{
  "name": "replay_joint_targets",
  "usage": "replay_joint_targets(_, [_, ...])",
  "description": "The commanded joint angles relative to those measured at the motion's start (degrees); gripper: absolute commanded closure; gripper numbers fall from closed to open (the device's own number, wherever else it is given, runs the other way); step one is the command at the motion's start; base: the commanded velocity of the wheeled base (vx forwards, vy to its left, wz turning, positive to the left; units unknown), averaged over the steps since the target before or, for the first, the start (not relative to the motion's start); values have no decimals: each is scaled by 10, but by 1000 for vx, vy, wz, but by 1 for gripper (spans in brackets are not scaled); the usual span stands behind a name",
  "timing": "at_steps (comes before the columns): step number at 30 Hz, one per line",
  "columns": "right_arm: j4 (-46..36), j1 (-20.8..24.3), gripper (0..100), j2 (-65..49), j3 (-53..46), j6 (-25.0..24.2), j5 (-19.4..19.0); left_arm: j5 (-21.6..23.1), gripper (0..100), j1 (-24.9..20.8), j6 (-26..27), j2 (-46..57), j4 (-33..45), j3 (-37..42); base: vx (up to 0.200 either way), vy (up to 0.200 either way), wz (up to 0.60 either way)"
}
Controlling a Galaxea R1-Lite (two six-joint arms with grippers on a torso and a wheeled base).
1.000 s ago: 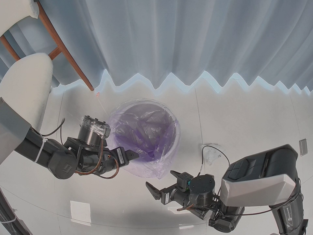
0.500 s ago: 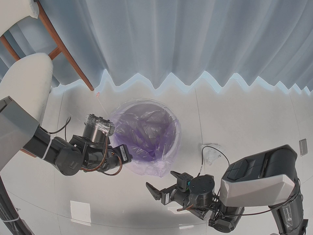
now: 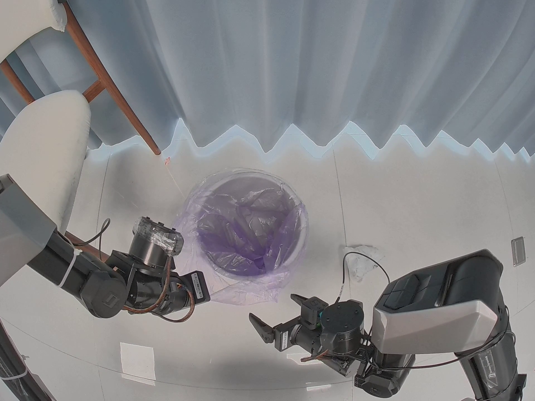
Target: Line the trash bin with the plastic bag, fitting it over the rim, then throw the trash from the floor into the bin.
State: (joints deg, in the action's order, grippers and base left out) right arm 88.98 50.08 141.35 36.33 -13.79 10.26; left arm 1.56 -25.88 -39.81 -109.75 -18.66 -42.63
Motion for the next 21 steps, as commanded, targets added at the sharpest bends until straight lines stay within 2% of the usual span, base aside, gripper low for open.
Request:
replay_joint_targets(1, [4,0,0,3,1,0,0,0,100,16,0,-13,-1,16,0,0,0])
replay_joint_targets(6, [4,0,0,4,1,0,0,-2,100,27,-11,-70,-74,18,0,0,0])
replay_joint_targets(11, [1,-1,0,0,15,-7,0,-38,100,9,-19,-130,-190,42,0,0,0])
replay_joint_targets(14, [0,-2,0,-2,24,-19,0,-40,100,-3,-20,-137,-219,55,0,0,0])
replay_joint_targets(15, [-1,-5,0,-4,42,-47,0,-37,100,-9,-23,-137,-248,70,0,0,0])
replay_joint_targets(18, [-3,-6,0,-9,49,-63,0,-34,100,-12,-29,-137,-264,77,0,0,0])
replay_joint_targets(21, [-71,-12,0,-39,67,-121,0,-33,100,-15,-55,-143,-308,89,0,0,0])
